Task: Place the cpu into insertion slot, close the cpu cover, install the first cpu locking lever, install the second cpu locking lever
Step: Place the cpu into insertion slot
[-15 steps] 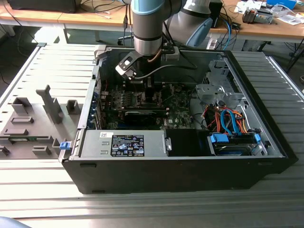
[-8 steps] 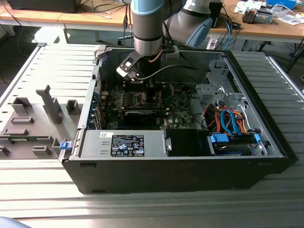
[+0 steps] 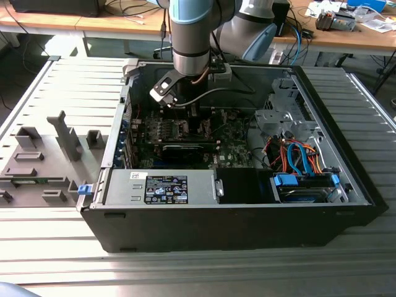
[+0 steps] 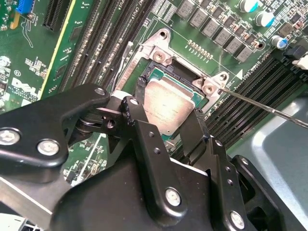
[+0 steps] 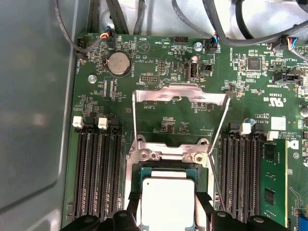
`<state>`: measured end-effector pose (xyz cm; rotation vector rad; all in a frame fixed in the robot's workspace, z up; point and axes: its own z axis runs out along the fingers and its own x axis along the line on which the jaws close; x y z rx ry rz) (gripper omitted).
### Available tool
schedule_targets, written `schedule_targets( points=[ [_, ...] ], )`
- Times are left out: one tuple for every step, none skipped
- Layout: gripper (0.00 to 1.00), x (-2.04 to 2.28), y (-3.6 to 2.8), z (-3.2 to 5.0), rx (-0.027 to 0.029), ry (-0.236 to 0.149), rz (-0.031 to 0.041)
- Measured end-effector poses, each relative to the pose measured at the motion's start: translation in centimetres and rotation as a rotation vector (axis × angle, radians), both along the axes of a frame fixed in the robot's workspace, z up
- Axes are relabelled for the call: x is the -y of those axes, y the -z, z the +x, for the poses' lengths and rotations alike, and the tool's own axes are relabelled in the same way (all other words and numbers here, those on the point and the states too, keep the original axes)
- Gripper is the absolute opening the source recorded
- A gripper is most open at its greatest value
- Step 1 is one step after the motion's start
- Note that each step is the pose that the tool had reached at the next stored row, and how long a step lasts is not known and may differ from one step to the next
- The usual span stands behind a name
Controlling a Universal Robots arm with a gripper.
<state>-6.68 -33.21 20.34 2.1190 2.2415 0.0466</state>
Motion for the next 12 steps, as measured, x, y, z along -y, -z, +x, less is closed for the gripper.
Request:
schedule_targets(
  points=[
    [0.53, 0.01, 0.01, 0.01, -0.0001, 0.000, -0.0003],
    [0.53, 0.01, 0.03, 0.02, 0.0000, 0.000, -0.0005],
    [0.53, 0.01, 0.04, 0.02, 0.0000, 0.000, -0.0008],
    [0.53, 0.01, 0.05, 0.02, -0.0001, 0.000, -0.0013],
    [0.53, 0.01, 0.07, 0.02, -0.0001, 0.000, -0.0016],
    [0.53, 0.02, 0.10, 0.01, -0.0001, 0.000, -0.0021],
    [0.53, 0.03, 0.13, 0.01, -0.0001, 0.000, -0.0024],
    [0.53, 0.05, 0.15, 0.01, 0.0000, 0.000, -0.0025],
    [0.53, 0.05, 0.17, 0.01, -0.0001, 0.000, -0.0025],
    [0.53, 0.06, 0.20, 0.02, 0.0000, 0.000, -0.0025],
    [0.53, 0.07, 0.22, 0.02, 0.0000, 0.000, -0.0025],
    [0.53, 0.08, 0.24, 0.02, 0.0000, 0.000, -0.0025]
  ],
)
